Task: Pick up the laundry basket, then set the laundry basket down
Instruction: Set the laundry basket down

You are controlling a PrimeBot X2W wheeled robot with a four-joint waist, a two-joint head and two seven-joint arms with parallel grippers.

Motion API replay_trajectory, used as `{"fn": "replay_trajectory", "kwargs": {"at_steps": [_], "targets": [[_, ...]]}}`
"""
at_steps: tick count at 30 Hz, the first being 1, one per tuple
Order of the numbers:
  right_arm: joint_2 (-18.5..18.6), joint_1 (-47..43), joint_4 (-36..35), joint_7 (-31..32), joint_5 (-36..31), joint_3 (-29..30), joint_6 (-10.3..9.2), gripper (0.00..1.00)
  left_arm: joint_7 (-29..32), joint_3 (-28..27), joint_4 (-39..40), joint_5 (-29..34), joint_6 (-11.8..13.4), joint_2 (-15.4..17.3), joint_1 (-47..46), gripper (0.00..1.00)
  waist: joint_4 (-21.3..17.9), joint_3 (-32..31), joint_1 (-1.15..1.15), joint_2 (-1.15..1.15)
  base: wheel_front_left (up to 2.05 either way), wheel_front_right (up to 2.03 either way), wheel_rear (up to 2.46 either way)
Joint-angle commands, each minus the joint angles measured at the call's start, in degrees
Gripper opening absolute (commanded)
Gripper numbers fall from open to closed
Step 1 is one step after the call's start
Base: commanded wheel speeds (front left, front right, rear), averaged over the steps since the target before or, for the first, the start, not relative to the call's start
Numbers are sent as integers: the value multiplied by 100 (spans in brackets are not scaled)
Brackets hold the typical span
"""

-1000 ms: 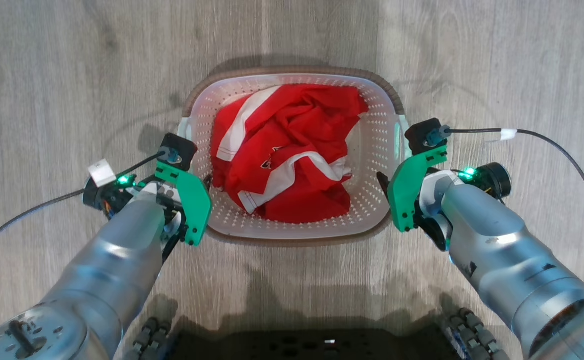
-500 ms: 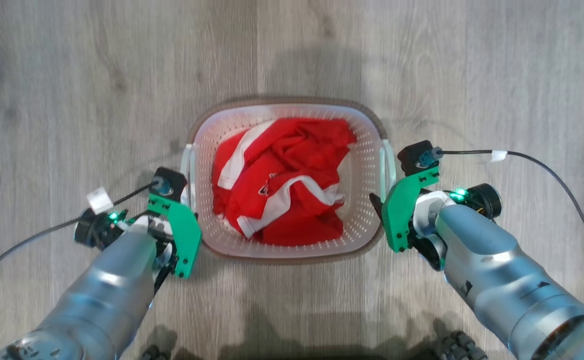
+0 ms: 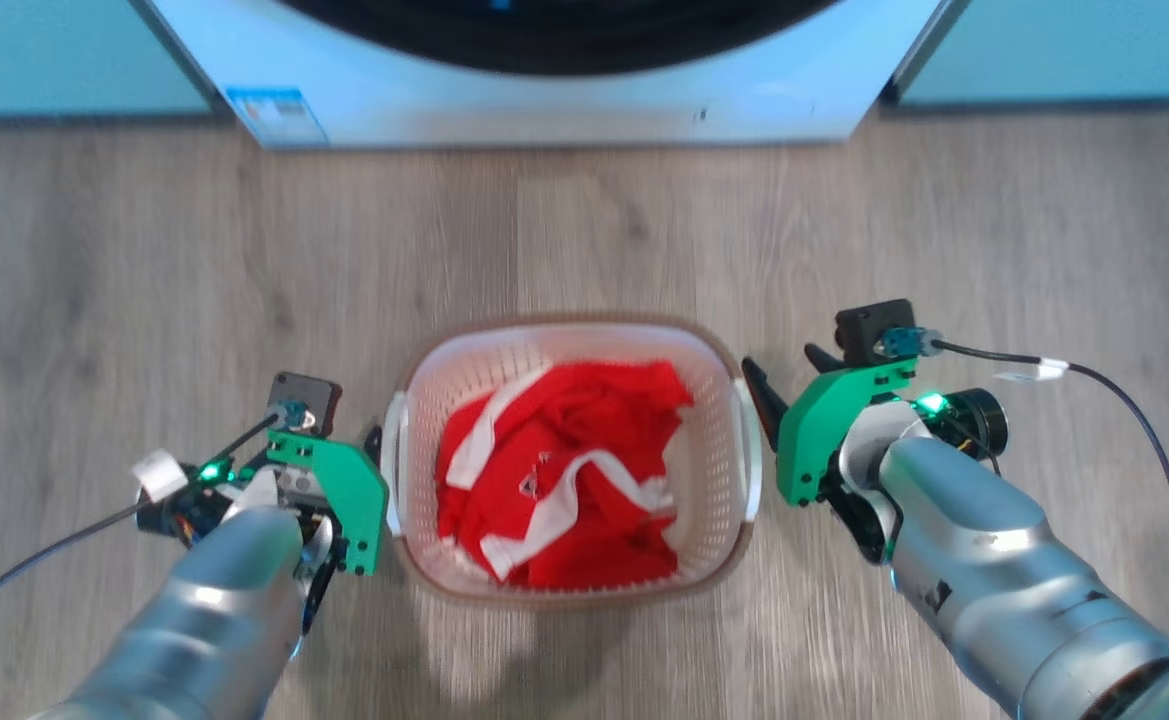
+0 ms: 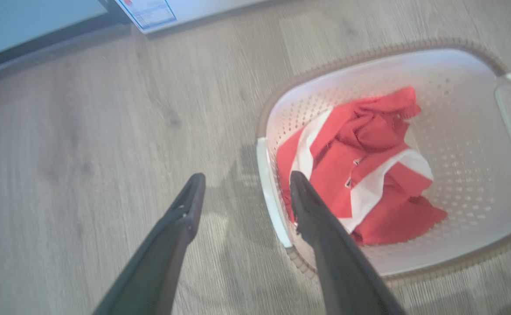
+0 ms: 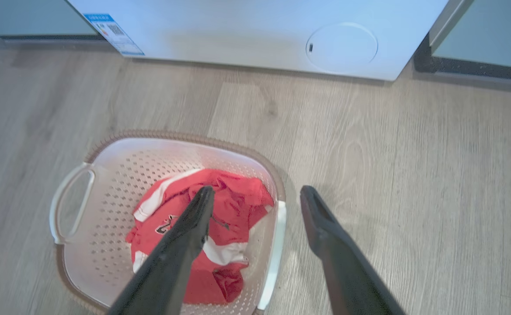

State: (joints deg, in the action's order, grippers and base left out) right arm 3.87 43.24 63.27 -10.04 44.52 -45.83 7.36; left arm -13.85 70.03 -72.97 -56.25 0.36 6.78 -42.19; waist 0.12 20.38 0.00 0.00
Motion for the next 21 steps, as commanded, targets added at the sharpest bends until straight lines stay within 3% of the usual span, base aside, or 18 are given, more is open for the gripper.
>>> {"fn": "replay_trajectory", "kwargs": {"at_steps": [1,5,6,11,15,21], "targets": [[-99,-67,-133,-260,85,59,13,100,-106,-302,306,21,163,267,-161,100,-26,-488,0,0,0,0,0],[-99,22,-259,-480,39,382,13,100,-112,-1298,1819,652,796,768,-52,100,-30,-799,0,0,0,0,0],[-99,22,-259,-480,39,382,13,100,-112,-1298,1819,652,796,768,-52,100,-30,-799,0,0,0,0,0],[-88,-115,-1347,-493,-963,1809,13,100,-114,-2790,3885,1904,1311,1177,901,100,-61,-1110,0,0,0,0,0],[-95,-837,-2745,-495,-1911,2976,13,100,-114,-3784,5203,2822,1367,1174,1669,100,-55,-1309,0,0,0,0,0],[-98,-1863,-4318,-495,-2327,3286,13,100,-114,-4945,6459,3676,1098,864,2622,100,-64,-1562,0,0,0,0,0]]}}
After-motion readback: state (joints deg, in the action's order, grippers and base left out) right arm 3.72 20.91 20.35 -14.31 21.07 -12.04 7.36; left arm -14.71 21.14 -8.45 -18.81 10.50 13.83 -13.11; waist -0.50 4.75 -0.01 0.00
